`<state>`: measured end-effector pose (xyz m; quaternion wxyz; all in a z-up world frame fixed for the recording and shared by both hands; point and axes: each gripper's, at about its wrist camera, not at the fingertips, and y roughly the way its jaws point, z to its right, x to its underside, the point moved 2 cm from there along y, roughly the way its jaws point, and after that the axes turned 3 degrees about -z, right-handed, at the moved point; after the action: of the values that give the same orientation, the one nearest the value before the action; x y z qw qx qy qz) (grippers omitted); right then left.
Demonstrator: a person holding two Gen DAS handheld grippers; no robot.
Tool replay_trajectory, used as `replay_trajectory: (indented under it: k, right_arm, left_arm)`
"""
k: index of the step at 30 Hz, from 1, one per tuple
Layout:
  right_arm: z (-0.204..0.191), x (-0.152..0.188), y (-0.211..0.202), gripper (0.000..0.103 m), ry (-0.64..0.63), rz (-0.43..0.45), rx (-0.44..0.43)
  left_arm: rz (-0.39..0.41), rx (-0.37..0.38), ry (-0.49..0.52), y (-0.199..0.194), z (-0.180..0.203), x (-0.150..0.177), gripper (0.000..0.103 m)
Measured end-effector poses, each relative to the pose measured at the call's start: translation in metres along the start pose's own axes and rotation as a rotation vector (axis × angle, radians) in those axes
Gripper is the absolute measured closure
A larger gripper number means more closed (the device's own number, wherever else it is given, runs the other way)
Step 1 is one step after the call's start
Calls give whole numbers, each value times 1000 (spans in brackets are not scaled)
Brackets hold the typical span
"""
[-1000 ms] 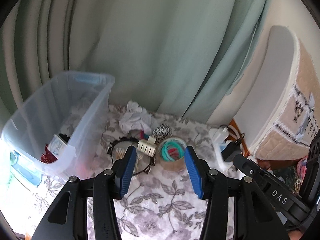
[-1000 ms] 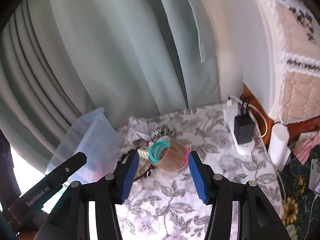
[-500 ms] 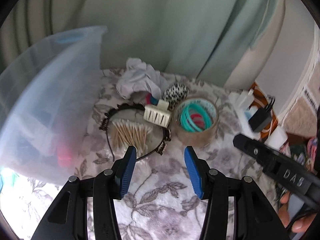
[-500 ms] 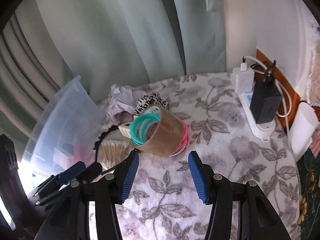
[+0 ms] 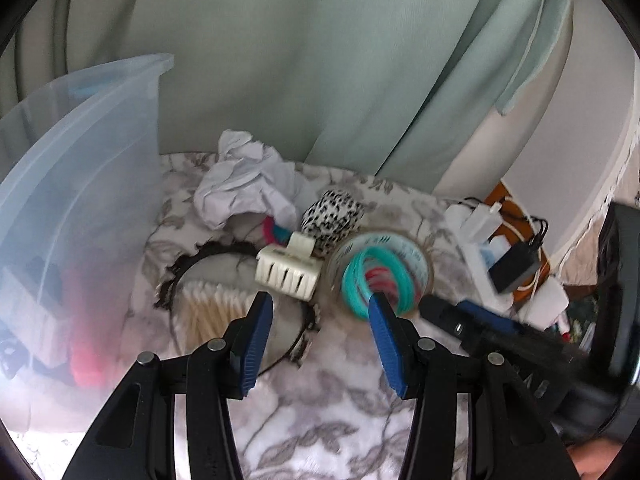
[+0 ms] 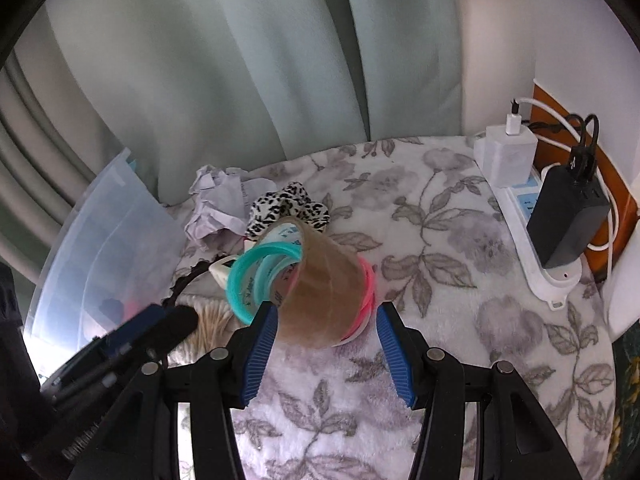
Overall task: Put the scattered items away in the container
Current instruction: 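Grasp the brown tape roll rim with the left tool while the right tool grasps the teal and pink bangles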
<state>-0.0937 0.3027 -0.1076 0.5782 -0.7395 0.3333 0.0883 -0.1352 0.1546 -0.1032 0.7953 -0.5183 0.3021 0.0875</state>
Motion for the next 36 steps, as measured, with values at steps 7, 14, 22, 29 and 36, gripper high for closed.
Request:
replay_trajectory:
  k: [7,14,22,29,36]
  right_arm:
    - [24,0,-8,47,64,30,17]
    - [56,5,-9,47,151,30,41]
    - [85,13,-18,47,213,39,56]
    - [107,20,-22,47,267,43,58]
    - [117,26,-20,47,293,38,49]
  left_arm:
    - [21,50,9,6,12,-17,53]
    - [25,117,81,2,48,-22,53]
    - [-44,149,153,25,84,-14,67]
    - [-102,106,182,52,94,-4,72]
    - [-129,76,187,66,95,-1,72]
